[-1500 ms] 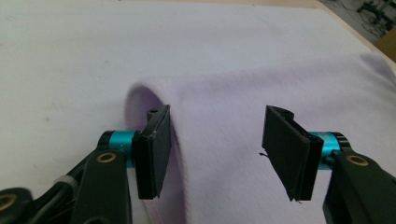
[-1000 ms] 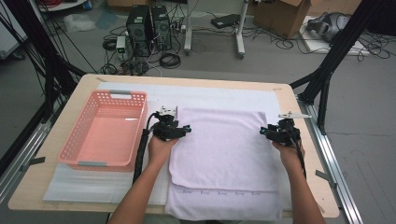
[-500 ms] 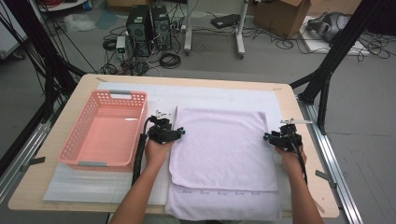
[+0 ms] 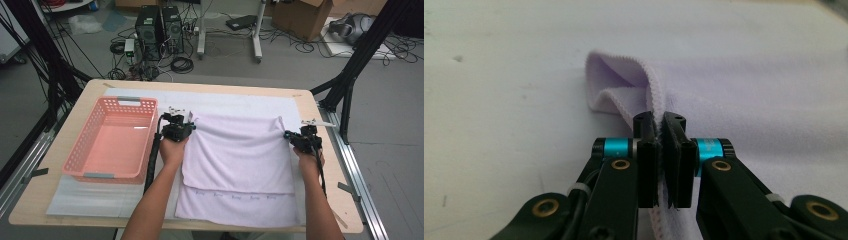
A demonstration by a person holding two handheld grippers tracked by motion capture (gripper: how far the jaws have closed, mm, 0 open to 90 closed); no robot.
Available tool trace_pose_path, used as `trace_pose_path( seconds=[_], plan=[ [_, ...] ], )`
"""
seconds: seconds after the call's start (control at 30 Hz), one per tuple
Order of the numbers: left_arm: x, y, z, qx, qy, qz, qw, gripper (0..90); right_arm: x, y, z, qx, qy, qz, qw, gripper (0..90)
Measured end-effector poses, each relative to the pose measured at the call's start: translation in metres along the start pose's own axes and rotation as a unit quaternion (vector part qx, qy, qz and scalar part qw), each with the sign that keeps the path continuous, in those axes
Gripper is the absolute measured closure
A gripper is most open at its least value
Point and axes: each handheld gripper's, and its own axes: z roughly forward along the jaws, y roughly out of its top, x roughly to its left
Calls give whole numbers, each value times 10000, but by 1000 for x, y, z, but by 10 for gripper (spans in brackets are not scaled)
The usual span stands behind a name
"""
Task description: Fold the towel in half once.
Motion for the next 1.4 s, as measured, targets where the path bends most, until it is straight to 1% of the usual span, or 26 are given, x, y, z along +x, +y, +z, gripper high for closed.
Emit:
trace_pose_path(
  seconds=[0.03, 0.1, 0.17, 0.2, 0.23, 0.27, 0.3, 0.33, 0.37, 0.4, 0.43, 0.5, 0.53, 0.57, 0.6, 0.67, 0.77, 0.83, 0.93, 0.97, 1.03, 1.07, 1.1, 1.17, 1.23, 1.4],
  plan=[
    [1, 1, 0, -91, -16, -18, 10000, 847, -1, 3, 0, -52, -3, 12, 10000, 871],
    [3, 1, 0, -211, -17, 51, 9998, 846, -2, 9, 1, -164, -11, 3, 9999, 870],
    [4, -1, 2, -226, -35, 105, 9997, 842, 0, 11, 4, -203, -84, -37, 9998, 869],
    [4, -2, 3, -187, -68, 124, 9997, 831, 0, 10, 6, -153, -104, -38, 9998, 868],
    [3, -3, 4, -129, -108, 131, 9998, 787, 0, 8, 9, -85, -150, -22, 9998, 864],
    [2, -4, 5, -40, -157, 94, 9998, 689, 0, 7, 11, -1, -172, 11, 9999, 842],
    [1, -5, 4, 32, -211, 128, 9997, 597, 1, 5, 13, 87, -146, 70, 9998, 793],
    [0, -6, 2, 70, -248, 169, 9995, 546, 1, 3, 14, 147, -159, 57, 9997, 712],
    [-1, -8, 0, 16, -285, 160, 9995, 512, 2, 2, 14, 176, -182, 50, 9997, 691],
    [-2, -9, -4, 12, -329, 159, 9993, 486, 2, 0, 12, 159, -159, 25, 9997, 676],
    [-3, -12, -7, -17, -358, 181, 9992, 470, 3, -1, 10, 147, -152, -33, 9998, 665],
    [-6, -17, -13, -27, -422, 235, 9988, 464, 5, -2, 5, 148, -131, -76, 9998, 648],
    [-8, -19, -16, 38, -488, 275, 9984, 462, 5, -3, 1, 125, -110, -115, 9998, 644],
    [-10, -20, -18, 179, -542, 370, 9977, 453, 6, -4, -2, 126, -100, -152, 9998, 639],
    [-13, -21, -20, 204, -564, 462, 9971, 440, 7, -6, -6, 120, -68, -170, 9998, 634],
    [-18, -25, -30, 4, -612, 530, 9967, 462, 10, -9, -14, 127, -26, -272, 9995, 632],
    [-23, -31, -41, 69, -626, 638, 9960, 489, 13, -17, -26, 113, 53, -370, 9992, 632],
    [-23, -36, -48, 66, -673, 598, 9959, 492, 15, -24, -34, 100, 130, -384, 9991, 633],
    [-24, -44, -58, 135, -682, 668, 9953, 490, 17, -34, -45, 87, 202, -406, 9989, 633],
    [-24, -47, -62, 118, -718, 645, 9953, 491, 18, -38, -49, 80, 242, -411, 9988, 634],
    [-25, -52, -69, 196, -772, 645, 9947, 492, 22, -45, -56, 72, 275, -471, 9985, 636],
    [-25, -55, -73, 204, -787, 648, 9946, 493, 24, -50, -60, 63, 300, -505, 9983, 637],
    [-26, -58, -76, 174, -848, 606, 9944, 496, 26, -54, -64, 39, 316, -526, 9981, 638],
    [-27, -66, -83, 193, -944, 607, 9935, 506, 29, -63, -71, 36, 347, -562, 9978, 643],
    [-27, -73, -90, 239, -1022, 657, 9923, 536, 33, -71, -79, 44, 343, -616, 9975, 644],
    [-28, -92, -106, 305, -1153, 636, 9908, 536, 39, -91, -96, 79, 437, -605, 9972, 669]
  ],
)
